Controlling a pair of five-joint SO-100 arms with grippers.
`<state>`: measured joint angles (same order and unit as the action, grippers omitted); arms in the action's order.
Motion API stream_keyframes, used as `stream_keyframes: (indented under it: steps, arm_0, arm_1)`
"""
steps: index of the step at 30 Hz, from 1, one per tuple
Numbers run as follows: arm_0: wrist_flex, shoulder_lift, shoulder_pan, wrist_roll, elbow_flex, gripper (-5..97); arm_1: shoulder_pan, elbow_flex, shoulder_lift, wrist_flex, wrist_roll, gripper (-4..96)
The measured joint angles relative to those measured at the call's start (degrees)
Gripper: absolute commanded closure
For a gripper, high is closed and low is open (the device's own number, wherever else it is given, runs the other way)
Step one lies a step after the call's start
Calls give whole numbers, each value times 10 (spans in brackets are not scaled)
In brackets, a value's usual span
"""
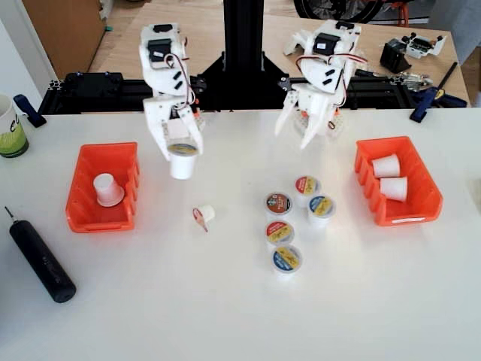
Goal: Sort the coffee pods, blue into left, red into right
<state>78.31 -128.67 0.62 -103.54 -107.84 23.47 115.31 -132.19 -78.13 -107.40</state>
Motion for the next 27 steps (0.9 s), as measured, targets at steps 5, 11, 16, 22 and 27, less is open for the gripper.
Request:
stream_keyframes:
  steps: [5,11,16,22,27]
  arm_0:
    - [-9,-1,-76,-82,26,730]
    - [-60,0,-156,-172,28,738]
    - [-100,1,-223,-243,29,744]
    - [-131,2,-317,-352,29,649]
    - [-132,-1,-335,-403,29,591]
  arm_1:
    - [0,5,0,4,0,651]
    - [0,23,0,22,1,651]
    - [4,42,0,47,3,651]
    - [4,66,0,75,3,651]
    - [5,71,0,82,8,650]
